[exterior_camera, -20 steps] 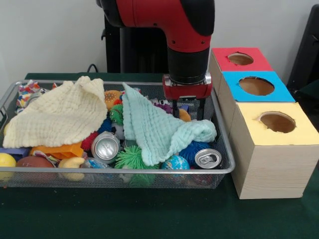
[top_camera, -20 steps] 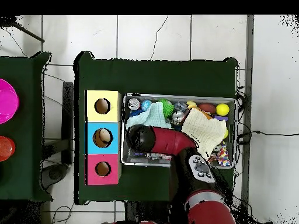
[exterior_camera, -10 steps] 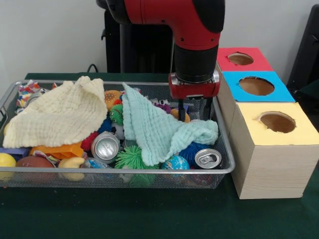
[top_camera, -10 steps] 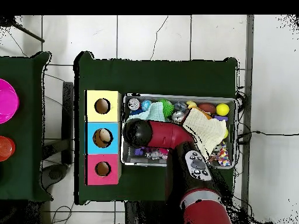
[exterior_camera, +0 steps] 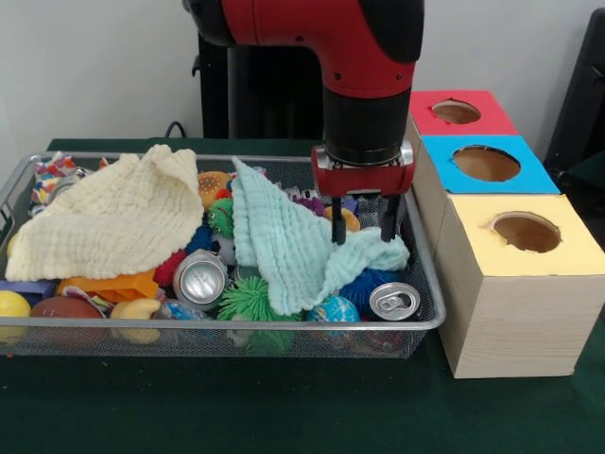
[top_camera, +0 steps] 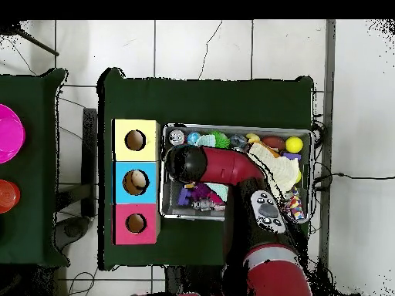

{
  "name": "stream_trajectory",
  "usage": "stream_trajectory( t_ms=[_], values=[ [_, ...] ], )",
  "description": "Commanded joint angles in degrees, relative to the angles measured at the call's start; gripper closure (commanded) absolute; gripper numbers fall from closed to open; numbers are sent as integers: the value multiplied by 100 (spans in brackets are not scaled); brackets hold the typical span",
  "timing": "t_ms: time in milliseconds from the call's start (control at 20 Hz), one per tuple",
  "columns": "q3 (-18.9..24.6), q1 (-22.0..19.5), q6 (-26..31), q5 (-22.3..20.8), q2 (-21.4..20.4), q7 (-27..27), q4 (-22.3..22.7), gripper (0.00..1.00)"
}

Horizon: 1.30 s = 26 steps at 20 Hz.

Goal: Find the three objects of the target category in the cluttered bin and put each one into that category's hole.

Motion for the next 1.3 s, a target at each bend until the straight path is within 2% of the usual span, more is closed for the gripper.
stream_trajectory(
  t_ms=[50, 200, 350, 500, 700, 850, 1100, 1300],
  values=[
    [586, -300, 623, -283, 674, -468, -1009, 0],
    [627, -412, 419, -388, 955, -562, -1121, 0],
    [773, -648, -66, -626, 1167, -790, -1058, 0],
    [960, -819, 36, -829, 1347, -1101, -1301, 0],
    [1008, -945, 512, -1230, 1559, -1470, -1661, 0],
    [1065, -1065, 568, -1507, 1413, -1566, -1540, 0],
    [1284, -1179, 911, -1773, 1214, -1727, -1647, 0],
    [1394, -1139, 987, -1896, 865, -1512, -1496, 0]
  ],
)
